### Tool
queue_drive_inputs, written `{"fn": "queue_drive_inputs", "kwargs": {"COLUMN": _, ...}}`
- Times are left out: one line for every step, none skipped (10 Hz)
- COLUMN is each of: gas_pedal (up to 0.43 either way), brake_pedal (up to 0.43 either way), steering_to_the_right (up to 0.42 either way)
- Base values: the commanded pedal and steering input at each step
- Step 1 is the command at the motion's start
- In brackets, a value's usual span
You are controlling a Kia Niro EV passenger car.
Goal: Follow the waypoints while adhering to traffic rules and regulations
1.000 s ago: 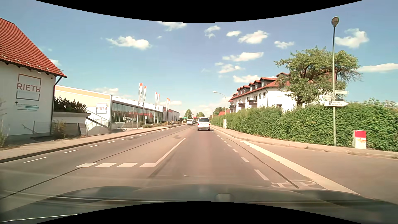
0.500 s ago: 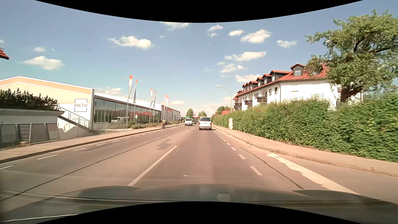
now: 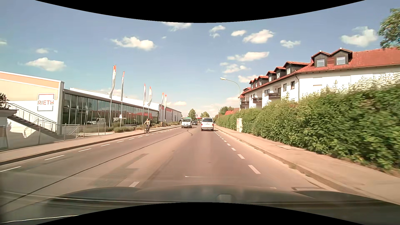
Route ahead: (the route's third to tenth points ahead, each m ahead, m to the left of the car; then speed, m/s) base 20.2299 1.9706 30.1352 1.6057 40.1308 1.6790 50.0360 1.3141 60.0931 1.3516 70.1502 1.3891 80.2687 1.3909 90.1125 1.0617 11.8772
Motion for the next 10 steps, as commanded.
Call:
{"fn": "queue_drive_inputs", "kwargs": {"gas_pedal": 0.059, "brake_pedal": 0.006, "steering_to_the_right": -0.008}}
{"fn": "queue_drive_inputs", "kwargs": {"gas_pedal": 0.047, "brake_pedal": 0.006, "steering_to_the_right": -0.008}}
{"fn": "queue_drive_inputs", "kwargs": {"gas_pedal": 0.047, "brake_pedal": 0.006, "steering_to_the_right": -0.008}}
{"fn": "queue_drive_inputs", "kwargs": {"gas_pedal": 0.047, "brake_pedal": 0.006, "steering_to_the_right": -0.008}}
{"fn": "queue_drive_inputs", "kwargs": {"gas_pedal": 0.047, "brake_pedal": 0.006, "steering_to_the_right": -0.008}}
{"fn": "queue_drive_inputs", "kwargs": {"gas_pedal": 0.047, "brake_pedal": 0.006, "steering_to_the_right": -0.008}}
{"fn": "queue_drive_inputs", "kwargs": {"gas_pedal": 0.047, "brake_pedal": 0.006, "steering_to_the_right": -0.007}}
{"fn": "queue_drive_inputs", "kwargs": {"gas_pedal": 0.047, "brake_pedal": 0.006, "steering_to_the_right": -0.006}}
{"fn": "queue_drive_inputs", "kwargs": {"gas_pedal": 0.047, "brake_pedal": 0.006, "steering_to_the_right": -0.005}}
{"fn": "queue_drive_inputs", "kwargs": {"gas_pedal": 0.067, "brake_pedal": 0.006, "steering_to_the_right": -0.004}}
